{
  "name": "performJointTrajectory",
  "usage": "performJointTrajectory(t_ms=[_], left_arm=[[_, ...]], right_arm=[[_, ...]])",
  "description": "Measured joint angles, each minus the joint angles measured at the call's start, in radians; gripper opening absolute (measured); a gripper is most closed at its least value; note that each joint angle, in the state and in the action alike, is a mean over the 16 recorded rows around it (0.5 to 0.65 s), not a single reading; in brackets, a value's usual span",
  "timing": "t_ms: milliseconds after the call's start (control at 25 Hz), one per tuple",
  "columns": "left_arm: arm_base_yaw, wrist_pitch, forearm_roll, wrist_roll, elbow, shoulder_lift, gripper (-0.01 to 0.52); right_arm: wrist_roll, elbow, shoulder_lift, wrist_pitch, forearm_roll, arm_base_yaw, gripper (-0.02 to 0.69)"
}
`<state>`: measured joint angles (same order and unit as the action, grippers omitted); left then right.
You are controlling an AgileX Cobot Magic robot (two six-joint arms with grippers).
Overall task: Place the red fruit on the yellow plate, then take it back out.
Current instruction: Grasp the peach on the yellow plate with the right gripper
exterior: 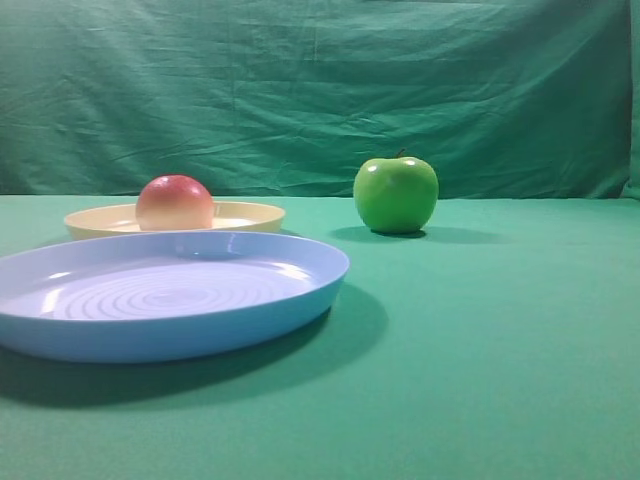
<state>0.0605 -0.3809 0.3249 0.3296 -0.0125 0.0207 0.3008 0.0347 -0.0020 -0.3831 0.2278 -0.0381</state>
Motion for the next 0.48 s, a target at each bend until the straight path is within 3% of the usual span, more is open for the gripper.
performJointTrajectory(t_ms=[480], left_arm=[[0.000,0.000,0.000,0.000,0.000,0.000,0.000]], right_arm=[[-0.040,-0.059,-0.008,0.003,-0.074,0.005,0.000]])
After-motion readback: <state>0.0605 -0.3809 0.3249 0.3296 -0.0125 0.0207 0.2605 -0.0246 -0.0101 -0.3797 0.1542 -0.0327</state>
